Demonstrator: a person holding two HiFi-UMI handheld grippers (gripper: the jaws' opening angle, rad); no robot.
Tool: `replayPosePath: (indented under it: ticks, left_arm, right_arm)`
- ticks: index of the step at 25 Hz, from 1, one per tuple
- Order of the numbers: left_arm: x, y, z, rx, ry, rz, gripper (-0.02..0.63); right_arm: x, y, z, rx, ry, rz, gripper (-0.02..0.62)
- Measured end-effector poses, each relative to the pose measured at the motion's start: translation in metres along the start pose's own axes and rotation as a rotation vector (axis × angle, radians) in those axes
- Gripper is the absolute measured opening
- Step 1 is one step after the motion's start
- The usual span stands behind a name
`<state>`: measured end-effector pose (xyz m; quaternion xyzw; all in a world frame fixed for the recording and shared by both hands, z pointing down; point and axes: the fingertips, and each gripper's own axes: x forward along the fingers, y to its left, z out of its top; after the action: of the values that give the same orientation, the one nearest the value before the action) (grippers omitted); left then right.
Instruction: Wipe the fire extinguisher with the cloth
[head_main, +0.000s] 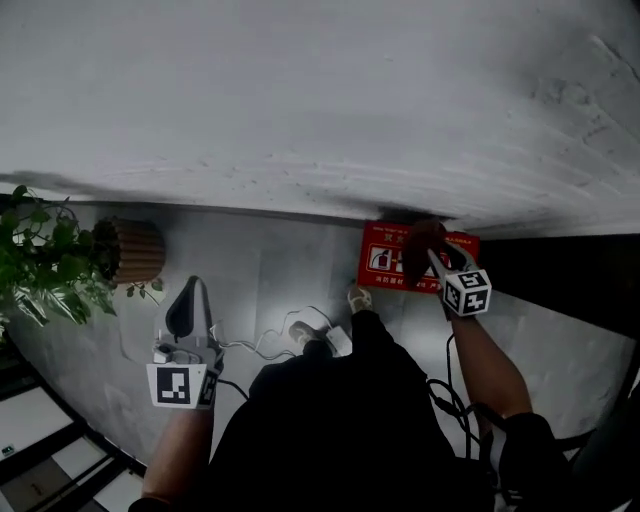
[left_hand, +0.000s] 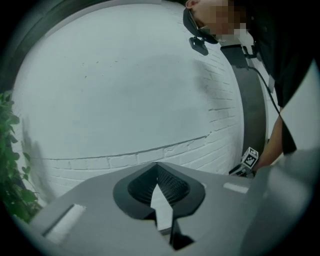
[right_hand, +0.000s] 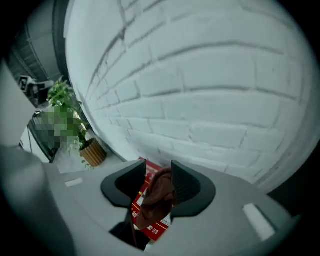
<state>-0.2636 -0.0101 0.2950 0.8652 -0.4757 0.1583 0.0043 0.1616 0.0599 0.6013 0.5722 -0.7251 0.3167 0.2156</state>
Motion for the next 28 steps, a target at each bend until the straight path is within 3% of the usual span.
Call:
replayPosePath:
  ticks: [5, 8, 10, 13, 18, 28]
  left_arm:
    - [0.073, -0.092, 0.033, -0.085, -0.141, -0.265, -0.002]
    - [0.103, -0.151, 0.060, -0.082, -0.218, -0.413, -0.002]
    - [0.122, -0.177, 0.063, -0.053, -0.255, -0.459, -0.002]
    - [0.135, -0.195, 0.062, -0.032, -0.271, -0.478, -0.002]
    - [0.143, -0.200, 0.073, -0.037, -0.272, -0.495, -0.002]
    - [0.149, -0.175, 0.046, -0.012, -0.169, -0.446, -0.002]
  right_arm:
    - [-0.124, 0.008, 0.079, -0.042, -0.413, -0.085, 0.127]
    - [-0.177, 0.003, 0.104, -0.083, -0.505, -0.172, 0.002]
    - [-0.186, -0.010, 0.102, -0.059, -0.503, -0.229, 0.002]
    - [-0.192, -0.030, 0.092, 0.044, -0.503, -0.297, 0.002]
    - [-0.209, -0.036, 0.102, 0.009, -0.529, -0.343, 0.002]
    - [-0.197, -0.054, 0.095, 0.086, -0.493, -0.405, 0.000]
